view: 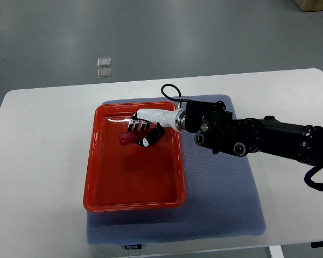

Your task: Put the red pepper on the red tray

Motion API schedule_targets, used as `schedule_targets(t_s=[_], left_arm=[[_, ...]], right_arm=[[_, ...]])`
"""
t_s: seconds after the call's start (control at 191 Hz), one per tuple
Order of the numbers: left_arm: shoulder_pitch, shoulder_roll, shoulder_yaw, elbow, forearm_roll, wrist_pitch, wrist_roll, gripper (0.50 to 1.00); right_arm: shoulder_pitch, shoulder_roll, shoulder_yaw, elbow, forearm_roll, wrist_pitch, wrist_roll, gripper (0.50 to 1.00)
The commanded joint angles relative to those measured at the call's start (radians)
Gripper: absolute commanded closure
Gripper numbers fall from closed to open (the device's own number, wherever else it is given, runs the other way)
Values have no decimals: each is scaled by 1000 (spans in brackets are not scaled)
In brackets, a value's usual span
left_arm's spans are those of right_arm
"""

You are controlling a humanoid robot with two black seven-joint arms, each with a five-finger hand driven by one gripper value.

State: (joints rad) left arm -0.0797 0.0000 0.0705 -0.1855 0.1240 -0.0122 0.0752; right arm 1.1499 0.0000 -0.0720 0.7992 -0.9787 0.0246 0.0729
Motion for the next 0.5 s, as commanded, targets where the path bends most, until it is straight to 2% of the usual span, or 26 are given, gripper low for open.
schedule_targets(t_s=[0.0, 0.199, 0.299, 0.388, 0.493], left_arm=[[0, 0, 0, 0, 0, 0, 0, 500], [0, 0, -2, 5, 0, 0, 0, 500], [0, 0, -2, 8, 0, 0, 0, 500], [0, 0, -2, 6, 0, 0, 0, 500], [0, 0, -2, 6, 0, 0, 0, 500]], right_arm=[[-4, 0, 0, 0, 0, 0, 1, 861], [-13, 0, 0, 0, 0, 0, 4, 852], [-13, 0, 6, 0, 0, -2, 15, 795], [-10, 0, 15, 0, 9, -3, 15, 720], [-6, 0, 40, 0, 14, -3, 16, 677]])
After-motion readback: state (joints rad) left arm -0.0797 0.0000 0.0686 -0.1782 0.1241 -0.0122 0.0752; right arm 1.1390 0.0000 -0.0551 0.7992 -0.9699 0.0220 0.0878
